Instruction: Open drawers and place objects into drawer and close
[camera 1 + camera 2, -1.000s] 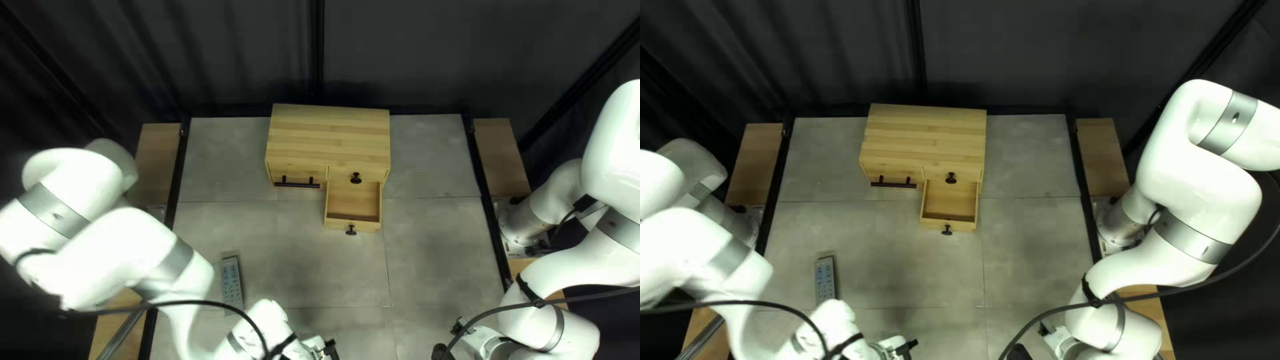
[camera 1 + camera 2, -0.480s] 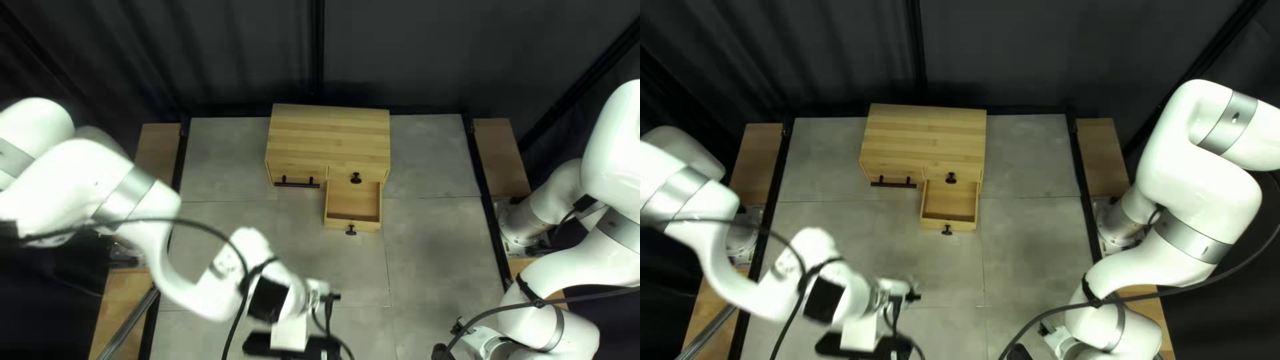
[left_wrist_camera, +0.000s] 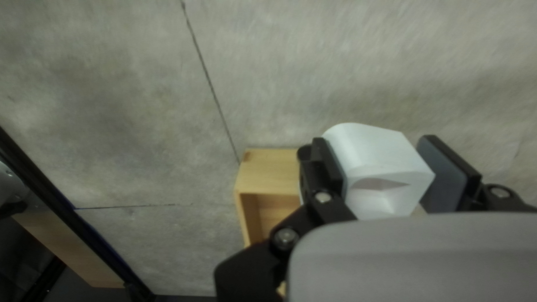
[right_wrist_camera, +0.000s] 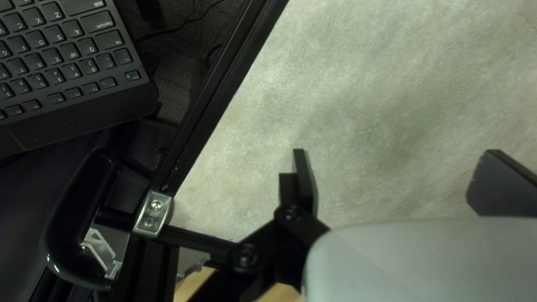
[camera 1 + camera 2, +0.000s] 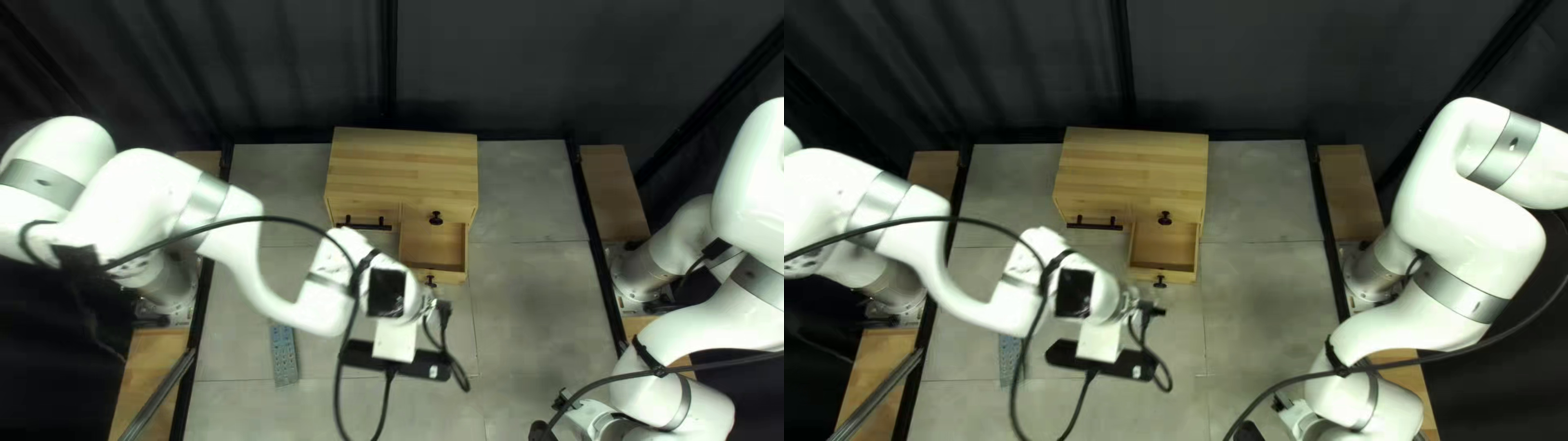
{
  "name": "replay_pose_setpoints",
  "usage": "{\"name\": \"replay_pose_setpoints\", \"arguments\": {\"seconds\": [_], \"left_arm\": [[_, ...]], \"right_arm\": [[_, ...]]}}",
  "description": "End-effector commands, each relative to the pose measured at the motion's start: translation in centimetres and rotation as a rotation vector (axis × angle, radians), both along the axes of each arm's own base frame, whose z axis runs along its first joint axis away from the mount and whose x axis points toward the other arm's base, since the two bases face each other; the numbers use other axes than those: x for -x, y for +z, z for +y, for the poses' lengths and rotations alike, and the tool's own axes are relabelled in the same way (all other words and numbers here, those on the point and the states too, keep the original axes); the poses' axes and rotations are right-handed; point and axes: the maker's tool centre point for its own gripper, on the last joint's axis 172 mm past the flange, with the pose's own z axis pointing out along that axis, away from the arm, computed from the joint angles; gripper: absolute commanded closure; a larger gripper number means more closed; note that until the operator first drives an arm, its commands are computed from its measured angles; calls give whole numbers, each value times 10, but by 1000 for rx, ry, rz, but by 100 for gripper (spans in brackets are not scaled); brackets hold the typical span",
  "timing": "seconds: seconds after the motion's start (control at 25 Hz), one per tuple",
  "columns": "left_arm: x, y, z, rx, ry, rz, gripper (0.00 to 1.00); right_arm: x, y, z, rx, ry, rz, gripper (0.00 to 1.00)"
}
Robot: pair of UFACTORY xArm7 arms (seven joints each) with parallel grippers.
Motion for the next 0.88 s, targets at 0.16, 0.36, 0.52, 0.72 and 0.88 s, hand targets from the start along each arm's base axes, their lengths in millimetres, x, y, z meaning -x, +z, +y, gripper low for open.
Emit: {"name": "replay_pose_setpoints", "arguments": {"seconds": [0.16, 0.36, 0.52, 0.72, 0.88], "left_arm": [[-30, -8, 10, -12, -33, 21, 100], [-35, -10, 22, -16, -50, 35, 100], [-39, -10, 39, -18, -44, 38, 100], [-45, -23, 50, -16, -22, 39, 100], [-46, -32, 58, -21, -5, 47, 99]], "right_arm": [[0, 0, 0, 0, 0, 0, 0], [0, 0, 0, 0, 0, 0, 0], [0, 0, 0, 0, 0, 0, 0], [0, 0, 0, 0, 0, 0, 0], [0, 0, 0, 0, 0, 0, 0]]}}
